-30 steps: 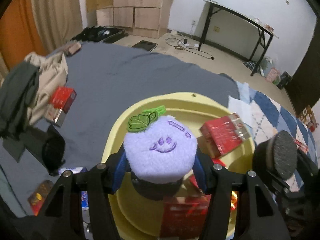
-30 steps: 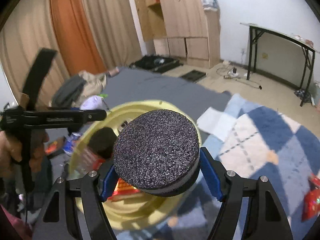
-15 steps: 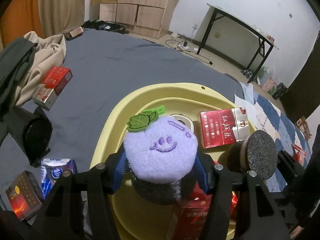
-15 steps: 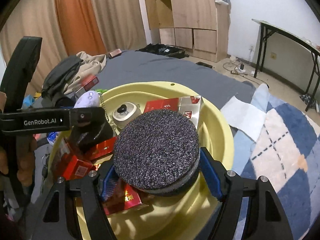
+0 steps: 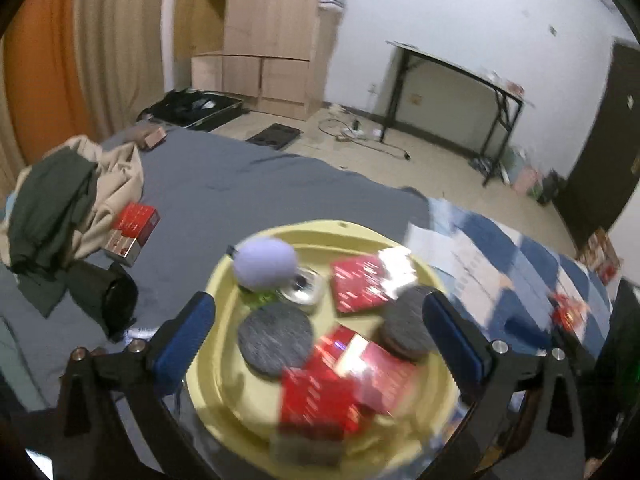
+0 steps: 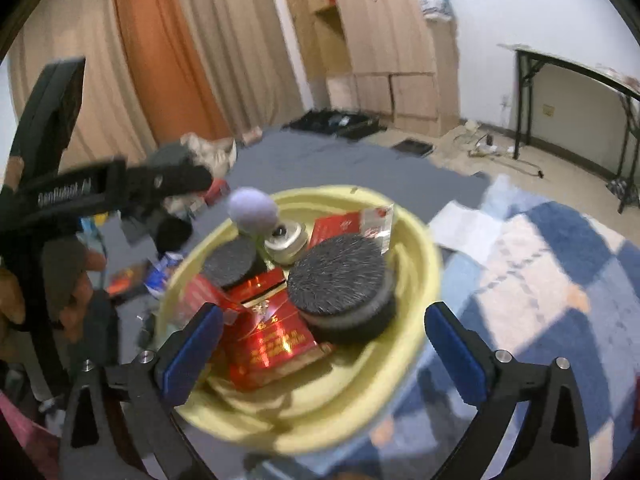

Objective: Organize rigid objects
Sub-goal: 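Open both tools and withdraw them from the yellow tray, then move both tools toward the last red box on the rug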

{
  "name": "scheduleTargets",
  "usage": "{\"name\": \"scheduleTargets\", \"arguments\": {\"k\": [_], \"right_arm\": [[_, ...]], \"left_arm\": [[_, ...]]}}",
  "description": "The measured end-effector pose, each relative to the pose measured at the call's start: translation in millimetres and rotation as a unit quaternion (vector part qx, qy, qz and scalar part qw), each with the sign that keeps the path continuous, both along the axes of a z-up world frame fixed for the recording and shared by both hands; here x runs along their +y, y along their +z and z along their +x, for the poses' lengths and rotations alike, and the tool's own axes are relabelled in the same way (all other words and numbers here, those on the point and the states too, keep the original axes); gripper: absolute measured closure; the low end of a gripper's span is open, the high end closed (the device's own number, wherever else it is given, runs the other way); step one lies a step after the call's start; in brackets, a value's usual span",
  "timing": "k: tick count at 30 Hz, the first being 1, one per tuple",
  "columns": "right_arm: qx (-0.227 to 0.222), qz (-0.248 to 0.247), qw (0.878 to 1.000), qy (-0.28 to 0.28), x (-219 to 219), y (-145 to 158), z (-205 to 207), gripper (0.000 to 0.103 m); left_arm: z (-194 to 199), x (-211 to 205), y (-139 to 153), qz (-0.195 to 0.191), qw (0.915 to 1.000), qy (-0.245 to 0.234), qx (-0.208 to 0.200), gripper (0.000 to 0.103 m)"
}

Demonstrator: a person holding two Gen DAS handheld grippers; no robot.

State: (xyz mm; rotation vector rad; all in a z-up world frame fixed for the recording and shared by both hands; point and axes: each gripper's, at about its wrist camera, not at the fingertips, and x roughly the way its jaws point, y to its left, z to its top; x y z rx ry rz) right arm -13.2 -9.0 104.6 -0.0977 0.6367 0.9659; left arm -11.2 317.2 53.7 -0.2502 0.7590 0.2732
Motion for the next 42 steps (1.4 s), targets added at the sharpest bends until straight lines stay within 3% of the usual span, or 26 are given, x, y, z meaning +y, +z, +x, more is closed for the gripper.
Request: {"name": "scheduleTargets", "arguments": {"k": [5, 9, 15, 18, 21, 27, 33, 38, 42], "right_arm": [[-0.01, 0.019, 0.999, -0.032, -75.0, 29.4, -32.5, 0.0], [-0.034, 0.007, 0.997, -0.065, -142.6, 46.4, -69.9, 0.0], [-0.046, -0.008, 0.99, -0.131, -252.2, 67.1, -118.7, 0.0], [-0.047, -0.019, 0.984, -0.168, -297.1, 66.1, -131.8, 0.0], [-0.021, -0.017, 0.978, -0.207, -328.4, 52.4, -132.8, 0.0], [0.036, 0.007, 0.969, -0.243, -339.9, 26.7, -126.5, 0.0], [0.029, 0.012, 0.971, -0.237, -339.4, 31.4, -122.1, 0.0], [0.037, 0.003, 0.972, -0.231, -327.1, 6.5, -96.5, 0.0], [0.037, -0.009, 0.975, -0.221, -315.1, -0.4, -88.4, 0.0]], "left_arm": [[-14.4, -67.3, 25.3, -0.011, 0.9996, -0.017, 0.019, 0.0], [-16.0, -144.6, 30.8, -0.026, 0.9982, -0.049, 0.023, 0.0], [9.4, -248.7, 16.2, -0.043, 0.9947, -0.092, -0.019, 0.0], [14.4, -286.8, 0.1, -0.028, 0.9919, -0.124, -0.01, 0.0], [15.3, -312.7, -22.1, -0.016, 0.9878, -0.154, 0.012, 0.0], [7.4, -311.3, -41.4, -0.046, 0.988, -0.14, 0.045, 0.0], [3.8, -277.8, -45.6, -0.087, 0.9914, -0.084, 0.05, 0.0], [-0.5, -256.5, -47.0, -0.102, 0.992, -0.058, 0.048, 0.0], [-7.3, -242.6, -45.0, -0.084, 0.9946, -0.044, 0.043, 0.0]]}}
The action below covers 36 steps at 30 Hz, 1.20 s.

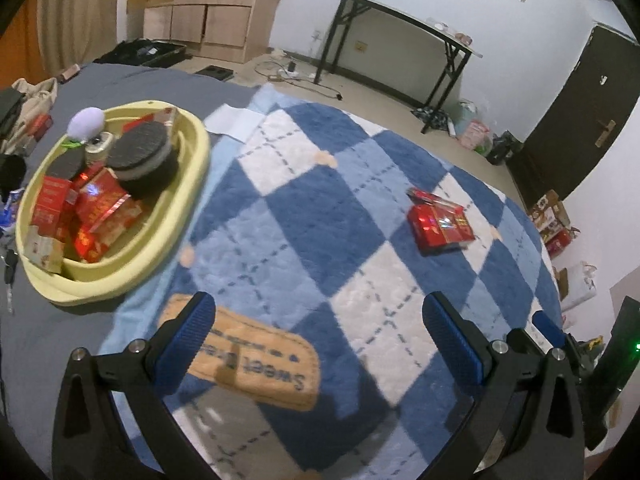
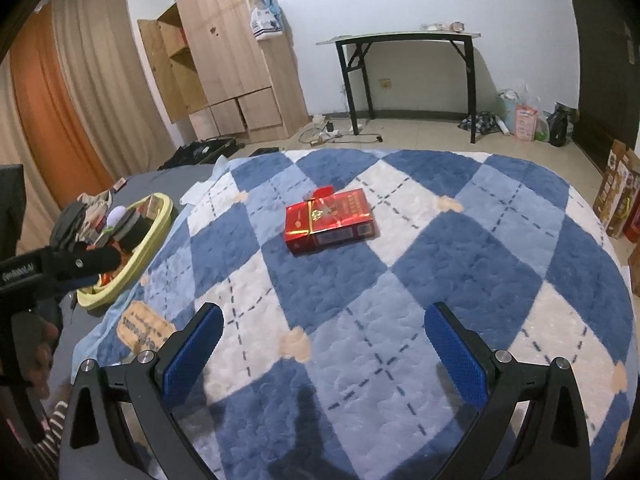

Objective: Organize rigid objects
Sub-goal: 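Move both tools toward the last red box on the rug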

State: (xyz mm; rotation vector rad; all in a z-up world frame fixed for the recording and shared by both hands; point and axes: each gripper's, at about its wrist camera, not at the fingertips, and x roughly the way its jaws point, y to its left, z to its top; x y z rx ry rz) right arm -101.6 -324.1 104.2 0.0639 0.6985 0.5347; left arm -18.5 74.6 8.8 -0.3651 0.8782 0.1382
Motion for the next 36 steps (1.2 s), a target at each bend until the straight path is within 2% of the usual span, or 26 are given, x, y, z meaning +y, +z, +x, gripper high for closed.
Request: {"name": "scheduleTargets", "arguments": {"k": [2, 7, 18, 36], "right_arm": [[0.004, -0.002, 1.0, 0.004, 4.3, -2.3, 1.8, 0.0], [0.004, -0.008, 1.0, 0.009, 9.8, -6.1, 1.9, 0.0], [0.005, -0.011, 1.0, 0.006, 10.4, -10.1, 2.1, 0.0], [0.008, -0.016, 1.0, 0.007, 9.1, -12.2, 3.8, 0.0]], "left_arm": [[-2.7, 4.5, 1.1, 0.016, 0.9998, 0.013, -0.006, 0.0], [-0.9, 10.8, -0.6, -0.001, 0.9998, 0.022, -0.001, 0.0], [0.5, -8.5, 5.3, 0.007, 0.9998, -0.016, -0.011, 0.0], [0.7, -3.0, 0.7, -0.006, 1.0, -0.007, -0.002, 0.0]]}}
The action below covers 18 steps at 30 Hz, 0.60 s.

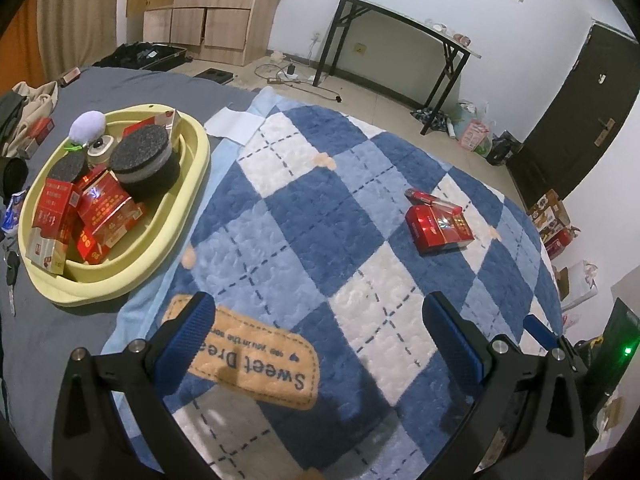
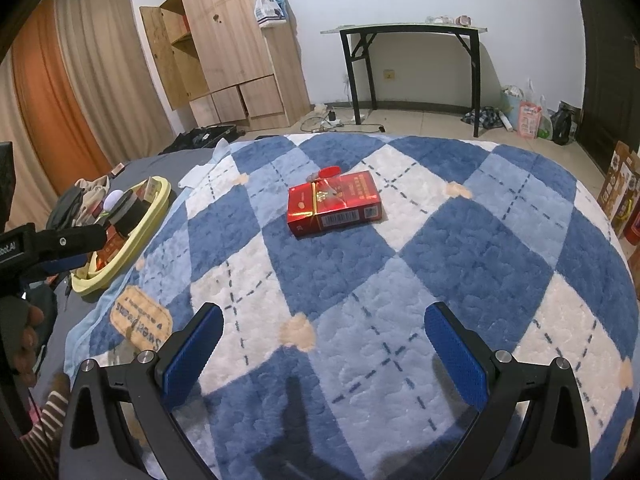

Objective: Organize rigid objects
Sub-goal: 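Move both tools toward the last red box on the rug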

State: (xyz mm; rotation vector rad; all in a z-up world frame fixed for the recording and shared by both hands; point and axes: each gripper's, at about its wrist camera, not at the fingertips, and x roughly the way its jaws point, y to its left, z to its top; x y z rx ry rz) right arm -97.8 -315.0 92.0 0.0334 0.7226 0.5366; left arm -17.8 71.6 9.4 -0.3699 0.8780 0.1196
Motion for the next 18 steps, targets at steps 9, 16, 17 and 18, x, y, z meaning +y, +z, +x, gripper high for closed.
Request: {"name": "scheduleTargets", "arguments": {"k": [9, 16, 17, 18], "right_arm": [[0.001, -0.003, 1.0, 0.004, 1.0, -0.6, -0.2, 0.0], [-0.01, -0.012, 1.0, 0.014, 1.6, -2.9, 1.6, 0.0], [-0.013, -0.016, 1.0, 0.018, 2.8, -3.4, 3.7, 0.0], [-0.014, -0.017, 1.0, 0.021, 3.4, -3.7, 5.0, 0.0]], "left_arm": [[1.0, 0.6, 1.4, -0.014, 0.9998, -0.016, -0.001, 0.0], [46.9, -16.5, 25.7, 0.034, 0.9868, -0.157, 0.018, 0.0], [59.3, -20.0, 29.0, 0.029, 0.9825, -0.183, 0.019, 0.0], [70.1, -23.4, 30.3, 0.018, 0.9775, -0.208, 0.026, 0.0]]}}
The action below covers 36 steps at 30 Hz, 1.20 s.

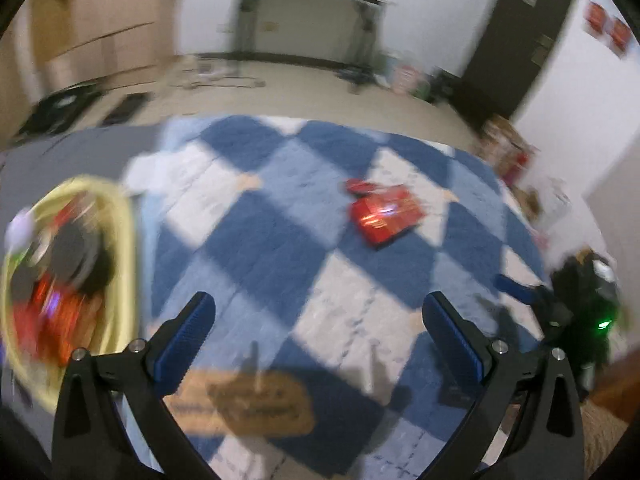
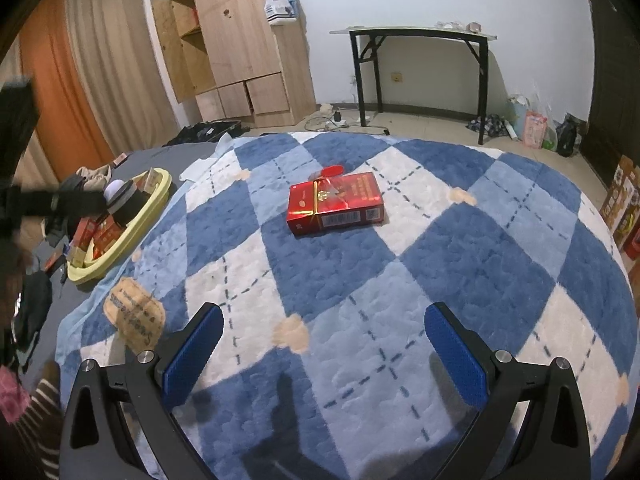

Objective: Organize rigid objects
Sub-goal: 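Move both tools toward the last red box on the rug, then grasp the small red-and-clear box with the left tool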

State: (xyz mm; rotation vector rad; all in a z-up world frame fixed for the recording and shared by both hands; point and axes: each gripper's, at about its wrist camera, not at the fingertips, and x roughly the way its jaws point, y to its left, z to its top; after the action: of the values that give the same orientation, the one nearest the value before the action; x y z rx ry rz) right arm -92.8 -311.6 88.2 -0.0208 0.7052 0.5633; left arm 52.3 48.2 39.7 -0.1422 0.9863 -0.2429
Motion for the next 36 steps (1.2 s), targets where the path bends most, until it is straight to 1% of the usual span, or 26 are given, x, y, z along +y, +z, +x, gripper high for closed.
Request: {"name": "scheduleTargets", "arguments": {"k": [1, 2, 3, 4, 5, 7, 8, 9, 11, 13, 15, 18, 21, 23, 25, 26, 28, 29, 33, 35, 36], "right_arm": [[-0.003, 0.0, 1.0, 0.003, 0.2, 0.0, 2.1, 0.0], [-0.007, 0.002, 1.0, 0.006, -0.3, 0.9, 4.9, 0.0], [-0.009, 0.006, 1.0, 0.006, -1.4, 2.1, 8.9, 0.0], [-0.008, 0.012, 1.0, 0.006, -2.0, 2.2, 13.9, 0.0], [-0.006, 0.016, 1.0, 0.004, -2.9, 2.5, 18.0, 0.0], [-0.004, 0.027, 1.0, -0.006, -5.8, 1.6, 25.8, 0.0], [0.002, 0.036, 0.999, -0.01, -8.4, -0.3, 29.8, 0.0], [0.008, 0.042, 0.999, -0.011, -9.5, -1.8, 31.7, 0.0], [0.013, 0.044, 0.999, -0.007, -10.5, -5.0, 32.6, 0.0], [0.006, 0.036, 0.999, -0.001, -7.9, -5.4, 33.1, 0.0], [0.001, 0.034, 0.999, 0.003, -4.8, -5.4, 35.2, 0.0], [-0.006, 0.033, 0.999, 0.009, 1.7, -10.3, 40.6, 0.0], [-0.011, 0.017, 1.0, 0.013, 12.1, -22.6, 50.1, 0.0], [-0.009, 0.024, 1.0, 0.006, 17.0, -27.0, 59.6, 0.0], [-0.018, 0.03, 0.999, 0.003, 23.1, -25.9, 69.1, 0.0], [-0.017, 0.035, 0.999, 0.003, 25.1, -25.5, 72.2, 0.0], [-0.014, 0.054, 0.998, 0.009, 25.5, -25.3, 74.1, 0.0], [-0.017, 0.053, 0.998, 0.01, 25.5, -25.3, 73.0, 0.0], [-0.027, 0.045, 0.999, 0.012, 24.6, -27.0, 73.9, 0.0], [-0.021, 0.051, 0.998, 0.01, 22.9, -29.2, 76.9, 0.0], [-0.019, 0.05, 0.999, 0.009, 22.3, -30.1, 77.3, 0.0]], "left_arm": [[11.7, -4.8, 0.8, -0.006, 0.9996, -0.024, 0.009, 0.0], [26.9, -12.7, -0.6, -0.021, 0.9977, -0.061, 0.021, 0.0], [37.1, -19.1, -3.6, -0.025, 0.9954, -0.088, 0.03, 0.0], [45.7, -28.1, -6.0, -0.013, 0.9935, -0.11, 0.026, 0.0], [54.9, -39.8, -7.9, 0.012, 0.9909, -0.134, 0.006, 0.0], [68.2, -53.4, -13.3, 0.021, 0.9853, -0.169, -0.015, 0.0], [77.3, -58.5, -18.1, 0.017, 0.9836, -0.179, -0.017, 0.0], [88.3, -61.8, -24.7, 0.002, 0.9821, -0.188, -0.014, 0.0], [112.0, -66.3, -41.8, -0.018, 0.9788, -0.204, 0.008, 0.0], [126.6, -69.8, -52.4, -0.016, 0.977, -0.212, 0.012, 0.0], [141.5, -72.4, -62.5, -0.03, 0.9718, -0.233, 0.019, 0.0], [155.3, -69.8, -72.6, -0.041, 0.9697, -0.24, 0.024, 0.0], [169.2, -64.9, -81.0, -0.056, 0.9666, -0.248, 0.034, 0.0], [178.1, -64.1, -88.9, -0.068, 0.9617, -0.261, 0.051, 0.0], [182.2, -63.7, -93.2, -0.072, 0.9595, -0.267, 0.054, 0.0], [183.6, -62.3, -94.5, -0.081, 0.9584, -0.268, 0.055, 0.0], [186.6, -62.1, -96.9, -0.09, 0.9576, -0.268, 0.054, 0.0], [187.9, -63.0, -98.7, -0.094, 0.9566, -0.27, 0.055, 0.0], [190.2, -64.8, -101.5, -0.1, 0.9569, -0.268, 0.052, 0.001], [189.1, -64.6, -101.0, -0.102, 0.9597, -0.257, 0.048, 0.001], [187.4, -65.1, -100.8, -0.097, 0.9619, -0.252, 0.044, 0.004]]}}
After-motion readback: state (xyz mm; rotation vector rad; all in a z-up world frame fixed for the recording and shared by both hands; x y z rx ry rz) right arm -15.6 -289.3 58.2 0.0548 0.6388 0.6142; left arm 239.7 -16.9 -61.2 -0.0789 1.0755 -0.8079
